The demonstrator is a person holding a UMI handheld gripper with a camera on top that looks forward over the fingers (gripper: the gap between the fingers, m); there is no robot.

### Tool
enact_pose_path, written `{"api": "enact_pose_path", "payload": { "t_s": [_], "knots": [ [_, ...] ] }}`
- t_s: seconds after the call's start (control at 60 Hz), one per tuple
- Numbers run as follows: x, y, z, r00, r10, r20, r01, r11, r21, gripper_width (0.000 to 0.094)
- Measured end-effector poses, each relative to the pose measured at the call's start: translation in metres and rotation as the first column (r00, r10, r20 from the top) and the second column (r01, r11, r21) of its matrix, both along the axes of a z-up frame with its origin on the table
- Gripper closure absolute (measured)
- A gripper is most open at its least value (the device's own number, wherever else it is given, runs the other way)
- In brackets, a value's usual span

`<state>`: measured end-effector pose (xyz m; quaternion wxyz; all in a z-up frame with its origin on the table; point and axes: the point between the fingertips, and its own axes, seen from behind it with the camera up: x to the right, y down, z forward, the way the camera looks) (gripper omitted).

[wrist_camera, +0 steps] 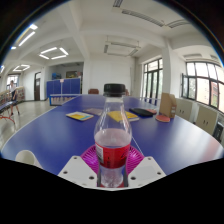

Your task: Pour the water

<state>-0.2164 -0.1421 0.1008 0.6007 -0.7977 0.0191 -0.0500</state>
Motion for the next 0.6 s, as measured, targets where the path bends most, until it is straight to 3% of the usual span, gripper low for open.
{"api": "enact_pose_path", "payload": {
  "t_s": [0.017, 0.117, 0.283, 0.317, 0.367, 0.417, 0.6],
  "knots": [
    [0.001, -0.001, 0.009, 1.000, -0.002, -0.003, 0.002, 0.999, 0.038, 0.0640],
    [0.002, -0.003, 0.013, 0.999, -0.021, -0.033, 0.022, 0.999, 0.025, 0.0623],
    [0.005, -0.001, -0.002, 0.999, -0.032, -0.011, 0.032, 0.999, -0.006, 0.0408],
    [0.004, -0.008, -0.002, 0.999, -0.034, -0.006, 0.034, 0.999, -0.034, 0.0309],
    [0.003, -0.013, -0.007, 0.999, -0.033, -0.016, 0.032, 0.997, -0.069, 0.0064],
    [0.002, -0.019, -0.010, 0.998, -0.042, -0.036, 0.039, 0.994, -0.098, 0.0118],
    [-0.003, -0.087, 0.014, 0.993, -0.118, -0.023, 0.113, 0.980, -0.161, 0.0081]
  ]
}}
